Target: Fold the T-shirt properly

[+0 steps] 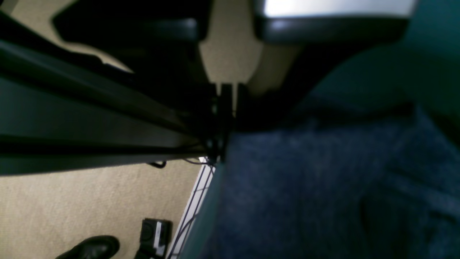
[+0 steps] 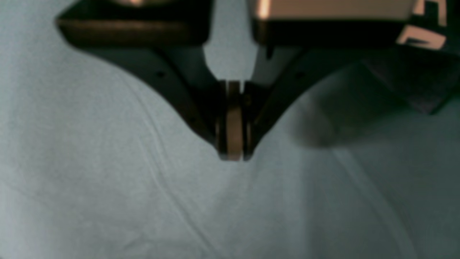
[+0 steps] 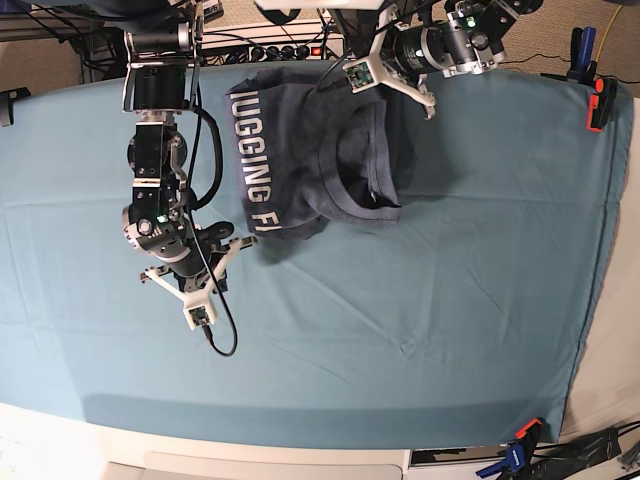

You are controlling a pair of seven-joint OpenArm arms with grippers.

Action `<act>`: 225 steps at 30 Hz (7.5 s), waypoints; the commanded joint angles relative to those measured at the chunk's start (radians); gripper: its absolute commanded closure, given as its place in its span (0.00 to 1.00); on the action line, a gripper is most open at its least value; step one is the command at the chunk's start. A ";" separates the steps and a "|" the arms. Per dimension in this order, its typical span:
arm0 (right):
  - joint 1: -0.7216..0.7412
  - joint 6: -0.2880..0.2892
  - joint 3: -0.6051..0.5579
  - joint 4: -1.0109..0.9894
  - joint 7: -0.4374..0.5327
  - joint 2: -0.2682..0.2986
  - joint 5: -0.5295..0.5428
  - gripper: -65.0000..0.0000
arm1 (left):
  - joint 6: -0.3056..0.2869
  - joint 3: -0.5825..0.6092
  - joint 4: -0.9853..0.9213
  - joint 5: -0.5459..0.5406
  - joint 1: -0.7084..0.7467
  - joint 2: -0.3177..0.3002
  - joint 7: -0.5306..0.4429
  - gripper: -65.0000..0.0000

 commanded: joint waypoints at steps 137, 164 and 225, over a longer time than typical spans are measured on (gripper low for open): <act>-0.072 0.049 0.002 0.014 0.026 0.022 0.032 1.00 | 0.051 -0.027 0.027 -0.157 -0.036 -0.049 -0.030 1.00; -0.079 0.278 0.002 0.014 -0.114 0.045 0.291 1.00 | 0.062 0.091 -0.192 -0.104 -0.254 -0.003 -0.031 1.00; -0.208 0.301 -0.517 0.113 -0.425 0.008 0.707 1.00 | 0.130 -0.381 -0.192 -0.153 -0.452 -0.219 -0.040 1.00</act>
